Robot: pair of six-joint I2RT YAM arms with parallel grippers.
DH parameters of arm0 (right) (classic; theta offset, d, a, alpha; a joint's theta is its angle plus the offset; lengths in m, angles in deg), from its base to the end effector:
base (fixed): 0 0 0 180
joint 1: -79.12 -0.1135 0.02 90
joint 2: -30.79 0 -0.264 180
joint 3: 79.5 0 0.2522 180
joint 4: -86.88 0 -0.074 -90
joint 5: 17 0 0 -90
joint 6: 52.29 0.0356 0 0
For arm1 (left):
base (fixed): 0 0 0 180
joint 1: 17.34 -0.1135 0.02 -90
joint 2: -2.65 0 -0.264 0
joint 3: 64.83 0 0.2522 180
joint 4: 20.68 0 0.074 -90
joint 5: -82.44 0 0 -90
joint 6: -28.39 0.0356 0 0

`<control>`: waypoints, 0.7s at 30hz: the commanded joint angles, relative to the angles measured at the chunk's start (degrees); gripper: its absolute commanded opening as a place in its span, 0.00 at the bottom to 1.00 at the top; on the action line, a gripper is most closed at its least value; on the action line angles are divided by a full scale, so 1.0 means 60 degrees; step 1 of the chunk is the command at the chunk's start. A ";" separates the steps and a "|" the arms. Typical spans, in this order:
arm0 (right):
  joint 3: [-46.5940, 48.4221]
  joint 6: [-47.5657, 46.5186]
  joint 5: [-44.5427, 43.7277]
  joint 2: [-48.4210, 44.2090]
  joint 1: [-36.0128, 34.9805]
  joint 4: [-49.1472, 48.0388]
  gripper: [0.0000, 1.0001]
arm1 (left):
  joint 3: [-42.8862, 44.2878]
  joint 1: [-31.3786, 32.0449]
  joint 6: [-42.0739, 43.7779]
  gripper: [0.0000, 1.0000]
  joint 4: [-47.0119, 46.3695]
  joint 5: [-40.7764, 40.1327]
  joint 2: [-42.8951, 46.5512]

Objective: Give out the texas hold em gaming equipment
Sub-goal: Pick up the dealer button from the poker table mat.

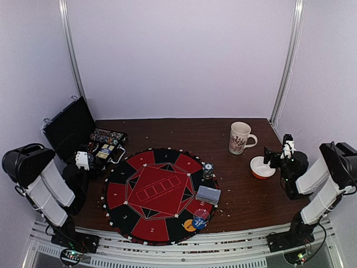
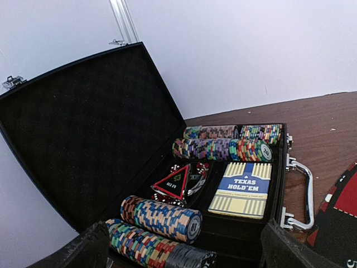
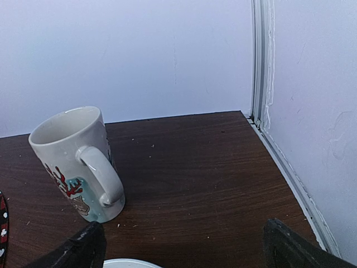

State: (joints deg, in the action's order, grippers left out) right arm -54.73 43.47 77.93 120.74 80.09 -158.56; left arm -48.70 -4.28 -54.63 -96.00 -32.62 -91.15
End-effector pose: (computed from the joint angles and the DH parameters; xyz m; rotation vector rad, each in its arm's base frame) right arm 0.2351 -0.0009 0.1491 0.0243 1.5676 0.1331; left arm 0.1958 -0.0299 0.1262 -0.0569 1.6136 0.2701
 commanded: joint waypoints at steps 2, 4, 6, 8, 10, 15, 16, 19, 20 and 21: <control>0.0127 -0.0041 -0.0192 -0.0095 -0.0060 -0.0072 1.00 | 0.0074 -0.0069 0.0081 0.98 -0.2229 0.0104 0.0001; 0.0126 -0.0046 -0.0192 -0.0091 -0.0060 -0.0072 1.00 | 0.0085 -0.0072 0.0089 0.98 -0.2218 0.0117 -0.0003; 0.0115 -0.0042 -0.0192 -0.0095 -0.0065 -0.0072 1.00 | 0.0089 -0.0072 0.0074 0.98 -0.2176 0.0133 0.0018; 0.0139 -0.0043 -0.0192 -0.0085 -0.0071 -0.0041 1.00 | -0.0100 -0.0069 0.0133 0.98 -0.2591 0.0158 0.0024; 0.0010 0.0063 -0.0203 -0.0192 -0.0052 -0.0355 1.00 | -0.0334 -0.0036 0.0079 0.98 -0.2706 -0.0165 0.0455; 0.0528 0.0794 -0.1695 -0.2221 0.0105 0.2282 1.00 | 0.0427 0.0109 -0.0077 0.98 0.1090 -0.1021 0.3749; 0.0787 0.1001 -0.1795 -0.2602 0.0159 0.3083 1.00 | 0.0715 0.0134 -0.0076 0.98 0.1584 -0.0901 0.4266; 0.1905 0.1780 -0.1514 -0.3603 0.0259 0.5241 1.00 | 0.2108 0.0208 -0.0646 0.98 0.4240 -0.0305 0.5694; 0.2341 0.1953 -0.1203 -0.3833 0.0262 0.5924 1.00 | 0.2681 0.0229 -0.0832 0.98 0.5409 -0.0046 0.6041; 0.2725 0.2068 -0.0756 -0.3995 0.0263 0.6517 1.00 | 0.3265 0.0257 -0.1157 0.98 0.6626 0.0148 0.6299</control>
State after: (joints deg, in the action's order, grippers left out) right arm -46.82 49.98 70.61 101.62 81.25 -137.93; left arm -39.83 -3.50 -56.35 -80.87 -35.87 -59.65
